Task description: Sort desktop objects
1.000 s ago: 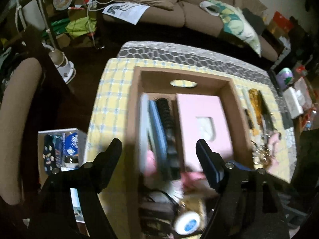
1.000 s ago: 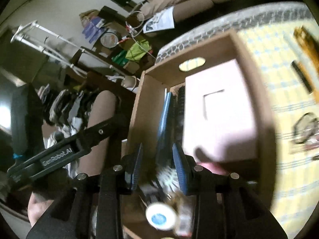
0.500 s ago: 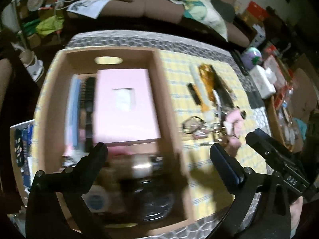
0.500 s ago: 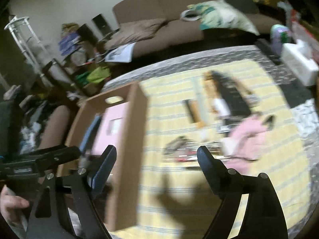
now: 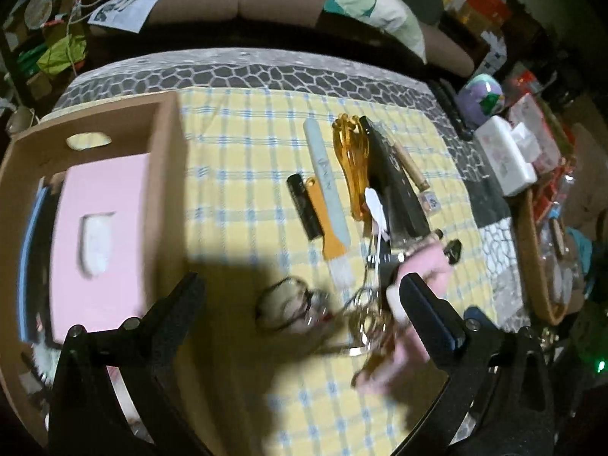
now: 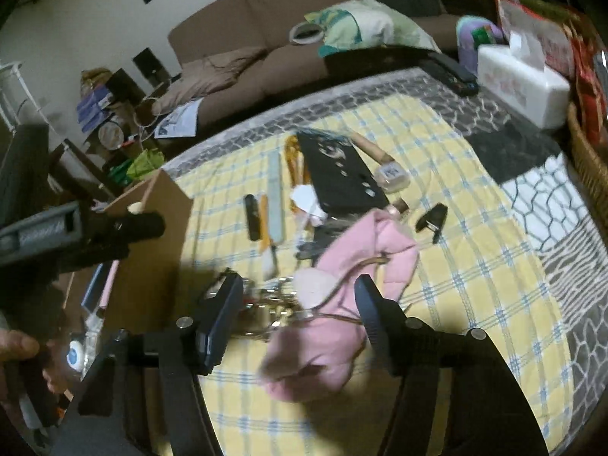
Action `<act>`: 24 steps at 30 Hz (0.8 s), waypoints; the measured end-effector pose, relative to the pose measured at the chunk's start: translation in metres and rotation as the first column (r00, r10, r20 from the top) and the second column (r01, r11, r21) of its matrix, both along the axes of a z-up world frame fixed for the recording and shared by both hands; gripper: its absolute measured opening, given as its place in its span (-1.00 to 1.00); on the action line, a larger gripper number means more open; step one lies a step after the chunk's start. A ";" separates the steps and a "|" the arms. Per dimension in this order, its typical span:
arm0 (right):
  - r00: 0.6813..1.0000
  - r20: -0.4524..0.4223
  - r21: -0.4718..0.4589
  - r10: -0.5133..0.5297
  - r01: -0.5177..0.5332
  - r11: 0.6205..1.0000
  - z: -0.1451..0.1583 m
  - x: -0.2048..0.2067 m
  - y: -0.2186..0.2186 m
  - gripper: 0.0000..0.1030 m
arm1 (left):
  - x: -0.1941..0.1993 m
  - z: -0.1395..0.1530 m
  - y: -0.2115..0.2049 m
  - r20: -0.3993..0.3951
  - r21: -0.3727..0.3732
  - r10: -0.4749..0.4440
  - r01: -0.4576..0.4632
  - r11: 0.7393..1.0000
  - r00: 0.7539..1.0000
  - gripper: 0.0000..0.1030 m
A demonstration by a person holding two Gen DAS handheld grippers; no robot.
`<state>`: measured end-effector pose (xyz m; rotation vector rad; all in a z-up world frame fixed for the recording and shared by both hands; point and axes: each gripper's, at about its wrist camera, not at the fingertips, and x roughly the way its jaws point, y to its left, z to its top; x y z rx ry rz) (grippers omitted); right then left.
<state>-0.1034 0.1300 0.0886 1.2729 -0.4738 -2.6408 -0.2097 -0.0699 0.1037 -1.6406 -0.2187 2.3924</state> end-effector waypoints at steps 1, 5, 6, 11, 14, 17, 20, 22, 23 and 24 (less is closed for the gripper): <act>1.000 0.011 -0.006 -0.001 0.002 1.000 -0.004 -0.002 0.003 0.23 | -0.007 -0.004 0.004 0.005 -0.001 0.000 0.000 1.000 1.000 0.99; 1.000 0.018 -0.023 0.000 0.000 1.000 -0.015 -0.013 0.015 0.17 | -0.040 -0.020 0.020 0.019 -0.009 0.020 -0.020 1.000 1.000 0.97; 1.000 0.014 -0.018 -0.004 0.004 1.000 -0.017 -0.014 0.017 0.17 | -0.050 -0.024 0.026 0.019 -0.023 0.021 -0.021 1.000 1.000 0.94; 1.000 0.029 -0.039 0.009 -0.008 0.999 -0.028 -0.023 0.020 0.14 | -0.090 -0.049 0.048 0.041 -0.065 0.026 -0.023 0.998 0.999 0.81; 1.000 0.016 -0.030 0.013 -0.013 0.999 -0.029 -0.024 0.021 0.13 | -0.109 -0.064 0.063 0.060 -0.085 0.011 -0.006 0.996 0.998 0.65; 1.000 0.008 -0.035 0.028 -0.028 0.999 -0.028 -0.026 0.020 0.12 | -0.126 -0.078 0.072 0.075 -0.122 0.006 0.003 0.993 0.997 0.47; 0.999 -0.006 -0.019 0.049 -0.049 0.999 -0.026 -0.026 0.016 0.11 | -0.136 -0.086 0.075 0.076 -0.129 -0.003 0.013 0.992 0.997 0.44; 0.998 -0.008 -0.005 0.064 -0.064 0.998 -0.026 -0.026 0.012 0.10 | -0.139 -0.090 0.079 0.076 -0.145 -0.010 0.021 0.989 0.997 0.33; 0.998 -0.008 -0.003 0.067 -0.067 0.998 -0.026 -0.026 0.011 0.10 | -0.139 -0.092 0.080 0.075 -0.144 -0.015 0.025 0.989 0.997 0.30; 0.998 -0.007 -0.003 0.068 -0.068 0.998 -0.026 -0.026 0.012 0.10 | -0.138 -0.094 0.081 0.067 -0.142 -0.011 0.020 0.990 0.998 0.30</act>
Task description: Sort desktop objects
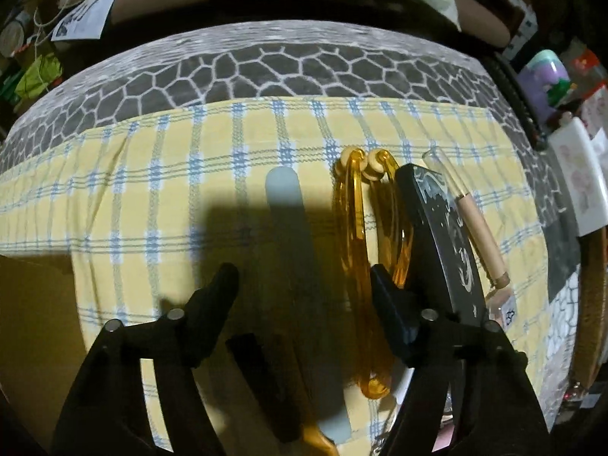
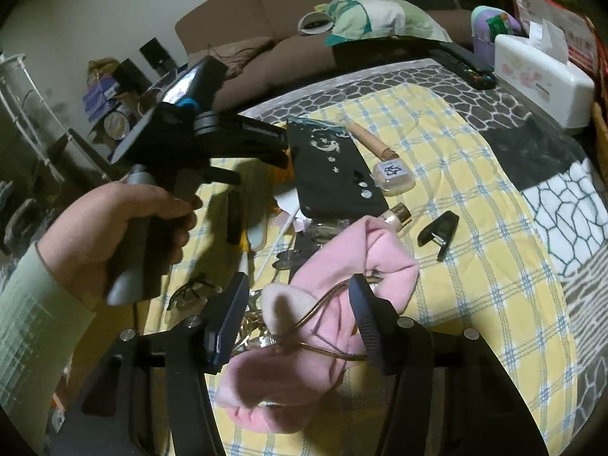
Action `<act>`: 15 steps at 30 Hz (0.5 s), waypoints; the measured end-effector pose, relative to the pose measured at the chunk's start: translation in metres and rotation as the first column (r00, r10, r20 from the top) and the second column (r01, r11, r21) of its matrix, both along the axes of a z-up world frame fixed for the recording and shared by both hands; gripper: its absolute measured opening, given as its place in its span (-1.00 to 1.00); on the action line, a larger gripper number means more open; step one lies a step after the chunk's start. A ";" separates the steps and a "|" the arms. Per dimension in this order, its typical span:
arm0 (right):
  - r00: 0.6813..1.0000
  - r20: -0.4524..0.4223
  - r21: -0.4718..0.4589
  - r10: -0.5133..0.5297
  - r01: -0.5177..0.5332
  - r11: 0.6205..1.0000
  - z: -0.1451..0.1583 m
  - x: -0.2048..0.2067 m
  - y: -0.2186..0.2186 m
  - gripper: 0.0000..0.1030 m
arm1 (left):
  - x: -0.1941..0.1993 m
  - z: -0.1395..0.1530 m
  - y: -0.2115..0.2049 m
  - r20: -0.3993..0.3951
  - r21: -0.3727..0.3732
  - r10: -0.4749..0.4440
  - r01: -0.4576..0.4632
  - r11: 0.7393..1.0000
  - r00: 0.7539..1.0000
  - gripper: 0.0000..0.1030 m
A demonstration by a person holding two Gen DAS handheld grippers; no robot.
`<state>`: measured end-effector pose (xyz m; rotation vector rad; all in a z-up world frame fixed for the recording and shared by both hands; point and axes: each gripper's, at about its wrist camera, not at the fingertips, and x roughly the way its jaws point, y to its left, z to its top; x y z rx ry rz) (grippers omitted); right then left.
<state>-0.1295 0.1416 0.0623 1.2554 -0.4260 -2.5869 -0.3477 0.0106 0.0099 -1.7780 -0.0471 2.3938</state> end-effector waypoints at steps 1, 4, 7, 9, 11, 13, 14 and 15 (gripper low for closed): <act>1.000 0.000 -0.005 -0.002 0.002 1.000 0.000 0.000 0.000 0.10 | 0.001 0.001 -0.002 -0.008 0.013 0.007 -0.007 1.000 1.000 0.27; 1.000 0.009 -0.014 -0.003 0.003 1.000 -0.002 -0.002 0.000 0.10 | 0.001 0.006 -0.019 -0.004 0.158 0.056 -0.054 0.986 0.998 0.30; 1.000 0.019 0.000 0.006 -0.006 1.000 -0.006 -0.002 -0.003 0.10 | 0.004 0.013 -0.049 -0.001 0.291 0.159 -0.152 0.944 0.987 0.31; 1.000 0.025 -0.001 0.004 -0.004 1.000 -0.009 -0.003 -0.004 0.10 | 0.004 0.012 -0.052 -0.011 0.251 0.155 -0.147 0.957 0.988 0.27; 1.000 0.029 -0.007 0.002 -0.002 1.000 -0.010 -0.004 -0.005 0.10 | 0.002 0.007 -0.047 -0.012 0.181 0.122 -0.118 0.976 0.992 0.20; 1.000 0.024 -0.001 0.006 -0.006 1.000 -0.009 -0.004 -0.007 0.07 | 0.002 0.002 -0.037 -0.025 0.121 0.085 -0.081 0.989 0.996 0.08; 1.000 0.022 0.001 0.008 -0.008 1.000 -0.008 -0.004 -0.009 0.07 | 0.001 0.002 -0.029 -0.042 0.079 0.056 -0.052 0.996 0.998 0.08; 1.000 0.020 0.004 0.012 -0.012 1.000 -0.008 -0.004 -0.010 0.06 | 0.001 0.002 -0.021 -0.050 0.038 0.029 -0.028 0.999 0.998 0.08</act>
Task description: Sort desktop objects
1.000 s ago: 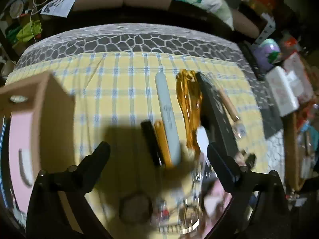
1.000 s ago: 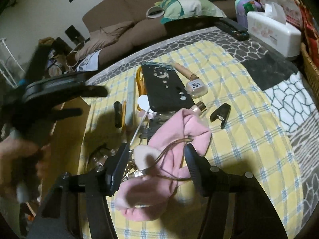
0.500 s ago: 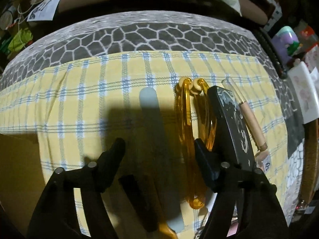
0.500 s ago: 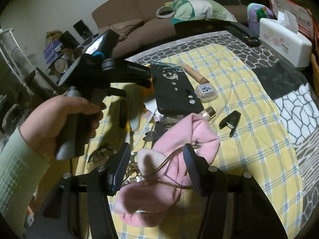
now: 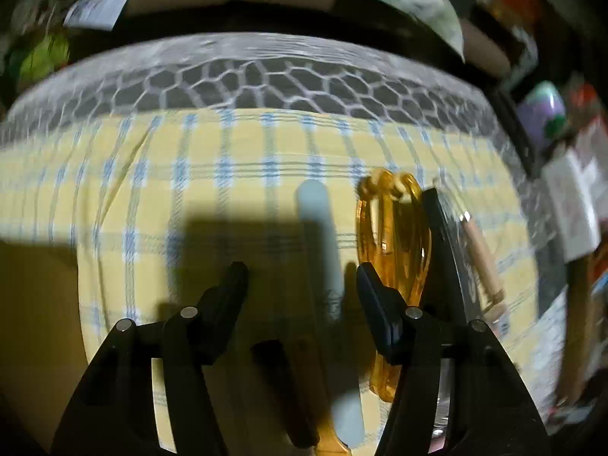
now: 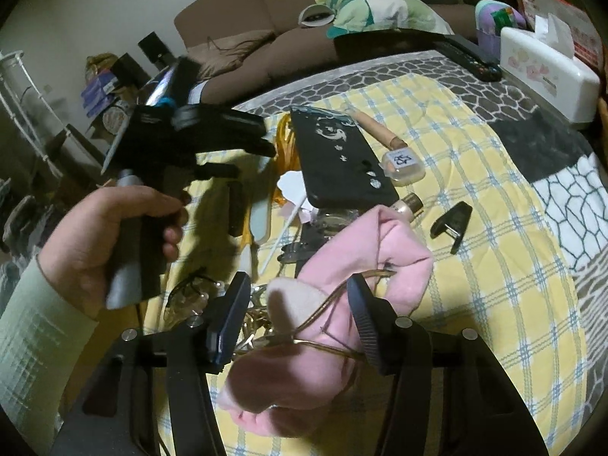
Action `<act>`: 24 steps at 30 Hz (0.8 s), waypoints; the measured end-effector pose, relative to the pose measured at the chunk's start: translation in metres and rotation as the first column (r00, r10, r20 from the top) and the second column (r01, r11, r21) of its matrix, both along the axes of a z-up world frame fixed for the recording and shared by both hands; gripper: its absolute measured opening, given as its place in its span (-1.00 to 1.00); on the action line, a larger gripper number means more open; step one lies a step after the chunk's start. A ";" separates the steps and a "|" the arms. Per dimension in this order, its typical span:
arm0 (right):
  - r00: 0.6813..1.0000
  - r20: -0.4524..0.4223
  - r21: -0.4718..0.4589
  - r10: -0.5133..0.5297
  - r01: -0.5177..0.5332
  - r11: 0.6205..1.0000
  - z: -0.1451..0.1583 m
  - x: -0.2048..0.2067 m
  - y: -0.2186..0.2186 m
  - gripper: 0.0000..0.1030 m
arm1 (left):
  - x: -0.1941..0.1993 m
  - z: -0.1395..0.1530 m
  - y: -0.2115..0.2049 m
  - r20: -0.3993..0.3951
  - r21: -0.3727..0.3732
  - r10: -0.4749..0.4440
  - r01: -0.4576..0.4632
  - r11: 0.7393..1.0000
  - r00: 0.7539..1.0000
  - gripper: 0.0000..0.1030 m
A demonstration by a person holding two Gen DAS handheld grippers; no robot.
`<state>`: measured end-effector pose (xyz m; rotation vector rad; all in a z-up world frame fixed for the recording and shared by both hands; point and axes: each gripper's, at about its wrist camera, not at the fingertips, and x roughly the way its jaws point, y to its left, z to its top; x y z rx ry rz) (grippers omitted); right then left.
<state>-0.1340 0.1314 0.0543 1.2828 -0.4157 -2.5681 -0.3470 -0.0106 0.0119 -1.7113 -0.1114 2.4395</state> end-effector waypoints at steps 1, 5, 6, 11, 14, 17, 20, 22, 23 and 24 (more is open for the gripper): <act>1.000 -0.002 0.003 0.003 -0.003 1.000 0.001 0.000 -0.002 0.06 | 0.000 -0.001 0.007 -0.007 -0.047 -0.020 0.020 0.999 1.000 0.08; 1.000 -0.016 0.021 0.014 -0.013 1.000 0.002 -0.002 -0.007 -0.08 | -0.002 0.000 0.027 -0.022 -0.112 -0.087 0.084 0.990 0.996 -0.11; 1.000 -0.020 0.030 0.017 -0.017 0.999 0.003 -0.003 -0.009 -0.13 | -0.003 0.000 0.031 -0.030 -0.142 -0.110 0.105 0.984 0.993 -0.24; 0.998 -0.050 0.046 0.028 -0.025 0.999 0.011 -0.012 -0.016 -0.26 | 0.000 0.004 0.031 -0.014 -0.122 -0.159 0.156 0.980 0.987 -0.59; 0.996 -0.072 0.071 0.049 -0.043 0.997 0.018 -0.020 -0.025 -0.27 | 0.001 0.008 0.015 -0.004 -0.083 -0.131 0.130 0.988 0.991 -0.60; 0.993 -0.062 0.088 0.100 -0.095 0.992 0.018 -0.033 -0.040 -0.27 | 0.004 0.017 -0.006 -0.002 -0.032 -0.098 0.098 0.995 0.995 -0.61; 0.990 -0.048 0.073 0.132 -0.128 0.989 0.013 -0.046 -0.057 -0.27 | 0.003 0.027 -0.015 -0.015 0.000 -0.091 0.091 0.996 0.996 -0.62; 0.987 -0.015 0.025 0.163 -0.162 0.986 0.004 -0.057 -0.068 -0.27 | 0.002 0.032 -0.018 -0.018 -0.005 -0.094 0.094 0.996 0.995 -0.61; 0.984 0.019 0.018 0.177 -0.178 0.984 -0.003 -0.063 -0.075 -0.27 | 0.002 0.033 -0.019 -0.018 -0.005 -0.094 0.094 0.996 0.995 -0.61; 0.981 0.044 0.030 0.188 -0.189 0.981 -0.009 -0.067 -0.083 -0.27 | 0.000 0.032 -0.018 -0.015 -0.006 -0.094 0.094 0.996 0.995 -0.61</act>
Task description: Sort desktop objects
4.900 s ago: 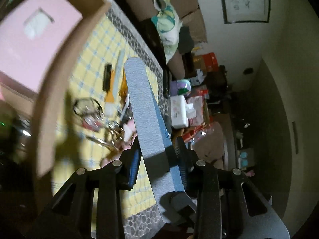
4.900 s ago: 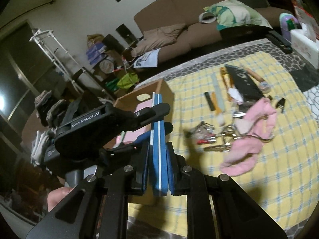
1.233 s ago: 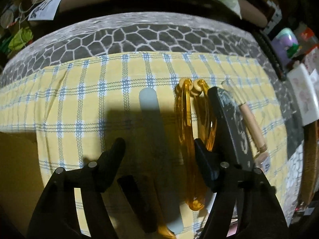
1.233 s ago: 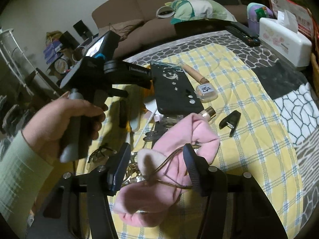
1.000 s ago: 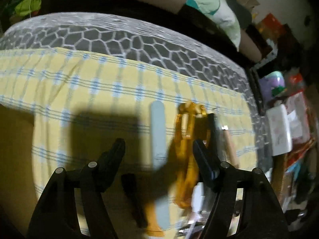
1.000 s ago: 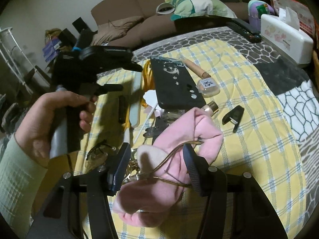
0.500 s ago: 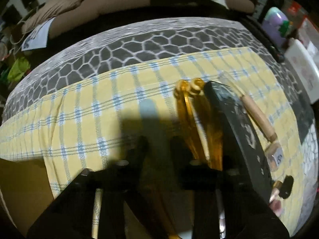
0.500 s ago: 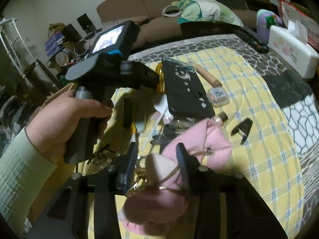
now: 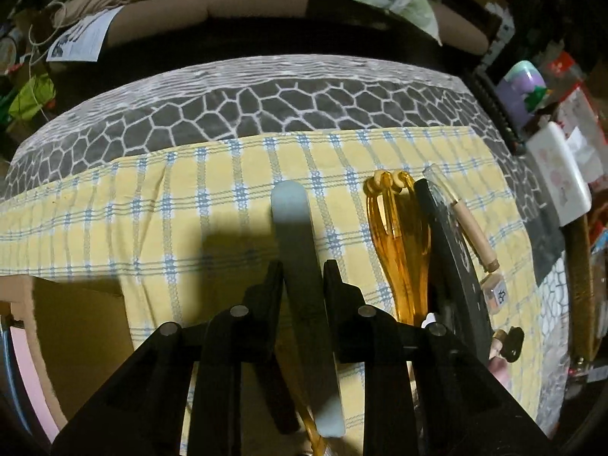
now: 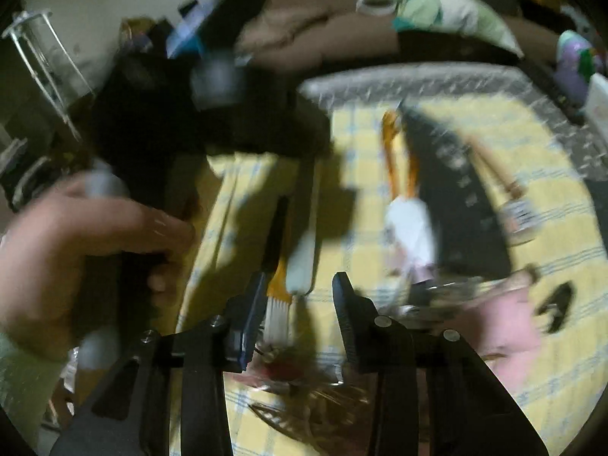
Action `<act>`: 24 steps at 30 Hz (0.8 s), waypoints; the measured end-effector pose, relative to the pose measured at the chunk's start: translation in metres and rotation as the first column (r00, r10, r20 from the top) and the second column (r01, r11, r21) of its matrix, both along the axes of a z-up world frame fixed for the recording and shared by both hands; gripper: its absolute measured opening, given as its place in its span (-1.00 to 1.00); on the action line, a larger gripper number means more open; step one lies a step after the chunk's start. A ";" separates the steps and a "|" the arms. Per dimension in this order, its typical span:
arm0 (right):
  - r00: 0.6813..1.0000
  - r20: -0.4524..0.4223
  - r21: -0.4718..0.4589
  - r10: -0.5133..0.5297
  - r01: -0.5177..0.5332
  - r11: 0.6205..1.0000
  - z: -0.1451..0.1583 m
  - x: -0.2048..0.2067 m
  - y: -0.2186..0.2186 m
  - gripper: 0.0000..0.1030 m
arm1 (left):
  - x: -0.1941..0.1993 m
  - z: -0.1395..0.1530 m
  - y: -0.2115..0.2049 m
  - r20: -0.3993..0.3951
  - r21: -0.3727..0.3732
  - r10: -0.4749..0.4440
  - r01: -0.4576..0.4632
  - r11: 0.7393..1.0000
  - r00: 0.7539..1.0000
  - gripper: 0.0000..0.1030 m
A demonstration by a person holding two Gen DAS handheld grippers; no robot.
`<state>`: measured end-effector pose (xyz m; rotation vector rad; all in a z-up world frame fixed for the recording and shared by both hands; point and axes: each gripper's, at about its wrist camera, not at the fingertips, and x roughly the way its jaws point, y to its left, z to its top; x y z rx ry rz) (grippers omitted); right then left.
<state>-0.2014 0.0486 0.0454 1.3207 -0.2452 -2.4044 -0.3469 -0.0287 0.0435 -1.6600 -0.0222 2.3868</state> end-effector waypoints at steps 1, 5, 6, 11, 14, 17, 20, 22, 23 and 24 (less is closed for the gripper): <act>1.000 0.016 0.010 0.014 -0.014 1.000 -0.005 -0.003 -0.005 -0.27 | 0.000 -0.001 -0.001 0.003 0.001 0.001 -0.001 1.000 1.000 -0.61; 0.995 0.095 0.029 0.027 -0.030 0.999 -0.026 -0.015 -0.018 -0.29 | 0.000 -0.008 -0.001 0.017 -0.003 -0.001 0.001 1.000 1.000 -0.61; 0.996 0.088 0.031 0.026 -0.029 0.999 -0.028 -0.016 -0.019 -0.30 | 0.000 -0.009 -0.001 0.021 -0.001 0.001 -0.001 1.000 1.000 -0.61; 0.996 0.064 0.115 0.057 -0.064 0.991 -0.026 -0.021 -0.031 -0.58 | 0.000 -0.013 -0.006 0.030 0.018 0.014 -0.014 1.000 0.999 -0.61; 0.997 0.039 0.134 0.074 -0.078 0.988 -0.024 -0.018 -0.034 -0.59 | 0.001 -0.011 -0.012 0.040 0.046 0.026 -0.028 0.999 0.999 -0.61; 0.997 0.073 -0.024 0.029 -0.027 0.999 -0.025 -0.019 -0.015 -0.69 | 0.005 -0.005 -0.018 0.045 0.082 0.037 -0.040 0.996 0.998 -0.62; 0.994 0.108 -0.112 -0.012 0.024 0.993 -0.022 -0.018 0.003 -0.74 | 0.011 0.007 -0.025 0.051 0.130 0.042 -0.049 0.990 0.998 -0.62; 0.994 0.107 -0.113 -0.014 0.026 0.993 -0.016 -0.015 0.007 -0.75 | 0.015 0.016 -0.027 0.054 0.156 0.042 -0.050 0.986 0.998 -0.62; 0.995 0.103 -0.103 -0.013 0.024 0.994 -0.012 -0.013 0.008 -0.75 | 0.017 0.022 -0.028 0.050 0.167 0.040 -0.048 0.985 0.998 -0.62; 0.995 0.101 -0.094 -0.016 0.025 0.995 -0.009 -0.010 0.008 -0.76 | 0.021 0.029 -0.027 0.044 0.181 0.035 -0.043 0.983 0.998 -0.63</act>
